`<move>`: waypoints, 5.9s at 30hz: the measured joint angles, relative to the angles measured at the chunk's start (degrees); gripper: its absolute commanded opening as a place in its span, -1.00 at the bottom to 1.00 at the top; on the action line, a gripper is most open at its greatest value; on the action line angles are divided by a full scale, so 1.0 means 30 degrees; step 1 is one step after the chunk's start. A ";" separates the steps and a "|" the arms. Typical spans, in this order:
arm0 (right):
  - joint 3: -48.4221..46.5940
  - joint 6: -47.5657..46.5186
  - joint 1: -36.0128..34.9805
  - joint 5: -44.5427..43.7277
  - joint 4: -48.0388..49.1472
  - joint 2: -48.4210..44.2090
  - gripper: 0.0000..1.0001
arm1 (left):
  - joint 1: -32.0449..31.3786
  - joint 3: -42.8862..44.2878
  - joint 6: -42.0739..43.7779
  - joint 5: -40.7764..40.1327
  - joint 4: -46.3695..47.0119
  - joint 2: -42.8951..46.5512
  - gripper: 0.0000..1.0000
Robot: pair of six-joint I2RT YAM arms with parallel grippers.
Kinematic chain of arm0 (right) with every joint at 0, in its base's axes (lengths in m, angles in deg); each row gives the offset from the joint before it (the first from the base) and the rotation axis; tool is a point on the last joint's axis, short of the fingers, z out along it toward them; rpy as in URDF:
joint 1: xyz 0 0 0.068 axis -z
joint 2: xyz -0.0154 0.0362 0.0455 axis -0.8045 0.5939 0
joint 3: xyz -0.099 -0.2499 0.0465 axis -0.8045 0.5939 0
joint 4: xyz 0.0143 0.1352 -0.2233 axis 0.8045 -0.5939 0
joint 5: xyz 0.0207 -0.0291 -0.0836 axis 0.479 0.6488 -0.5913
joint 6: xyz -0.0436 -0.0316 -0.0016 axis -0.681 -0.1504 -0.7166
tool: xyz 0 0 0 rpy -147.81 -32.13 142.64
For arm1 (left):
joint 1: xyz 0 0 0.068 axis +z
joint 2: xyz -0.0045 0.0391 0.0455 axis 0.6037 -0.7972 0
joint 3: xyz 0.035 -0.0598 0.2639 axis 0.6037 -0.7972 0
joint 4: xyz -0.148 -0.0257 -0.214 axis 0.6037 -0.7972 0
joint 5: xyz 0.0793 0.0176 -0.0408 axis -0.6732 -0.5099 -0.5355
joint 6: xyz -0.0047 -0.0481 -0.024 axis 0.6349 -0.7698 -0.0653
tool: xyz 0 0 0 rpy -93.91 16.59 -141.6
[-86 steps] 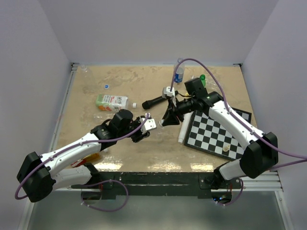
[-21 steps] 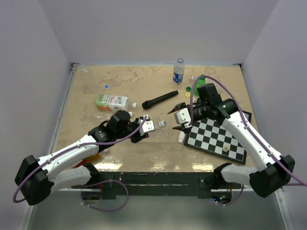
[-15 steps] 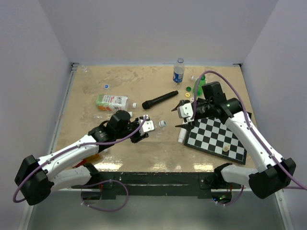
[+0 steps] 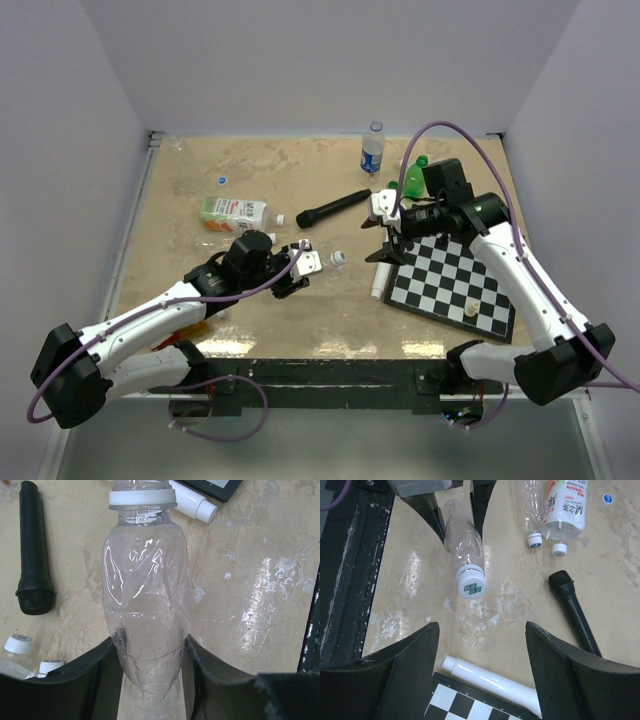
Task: Unscrew the bottle caps
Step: Unscrew the bottle cap from the plastic bottle.
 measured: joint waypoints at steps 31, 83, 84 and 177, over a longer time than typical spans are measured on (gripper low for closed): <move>-0.2069 0.1617 -0.2521 0.1260 -0.2135 0.6550 0.17 | 0.0000 0.0000 -0.0517 -0.0634 -0.0015 -0.0313 -1.00; 0.1916 -0.7191 -0.4153 -0.3592 0.1756 0.0758 -0.64 | -0.0182 0.0015 -0.0423 0.0612 0.1005 -0.0328 -1.00; 0.1916 -0.7249 -0.4153 -0.3687 0.1931 0.0736 -0.63 | -0.0175 0.0015 -0.0423 0.0539 0.1078 -0.0328 -1.00; 0.1005 -0.4765 -0.3271 -0.1741 0.1712 0.1530 -0.66 | -0.0109 0.0015 -0.0474 -0.0066 0.1020 0.0189 -1.00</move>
